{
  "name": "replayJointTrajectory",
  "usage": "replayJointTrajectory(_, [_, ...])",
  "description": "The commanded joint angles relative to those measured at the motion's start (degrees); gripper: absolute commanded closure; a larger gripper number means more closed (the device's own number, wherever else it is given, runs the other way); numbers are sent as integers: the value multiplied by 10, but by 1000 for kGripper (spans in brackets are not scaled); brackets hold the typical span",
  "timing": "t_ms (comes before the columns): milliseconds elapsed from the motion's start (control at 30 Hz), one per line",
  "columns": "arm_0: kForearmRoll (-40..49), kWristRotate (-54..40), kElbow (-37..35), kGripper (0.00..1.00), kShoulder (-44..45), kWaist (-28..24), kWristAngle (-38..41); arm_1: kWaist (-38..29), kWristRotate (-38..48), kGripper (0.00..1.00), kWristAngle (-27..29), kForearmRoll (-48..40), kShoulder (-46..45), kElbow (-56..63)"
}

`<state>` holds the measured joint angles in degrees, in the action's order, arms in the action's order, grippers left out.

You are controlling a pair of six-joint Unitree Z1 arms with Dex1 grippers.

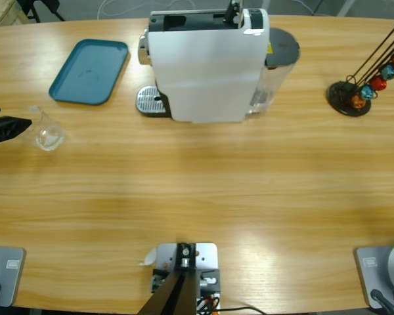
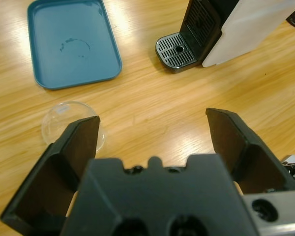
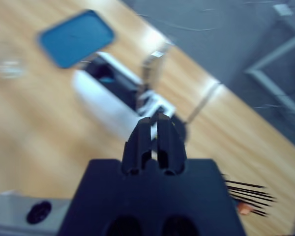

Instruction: Pour coffee

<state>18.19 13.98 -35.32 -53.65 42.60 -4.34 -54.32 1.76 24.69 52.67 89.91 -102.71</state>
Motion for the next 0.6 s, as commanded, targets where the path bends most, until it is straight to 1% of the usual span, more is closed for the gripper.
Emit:
replayJointTrajectory(33, [-5,-2,16,66,-12,2,7,-76,-28,1000,249,-143,31,125])
replayJointTrajectory(100, [-5,-2,16,64,-12,2,7,-92,-37,1000,274,-169,58,125])
replayJointTrajectory(200, [-6,-2,16,65,-14,2,7,-98,-38,1000,274,-186,75,118])
replayJointTrajectory(600, [-7,-2,17,65,-14,2,7,-98,-49,1000,279,-207,113,109])
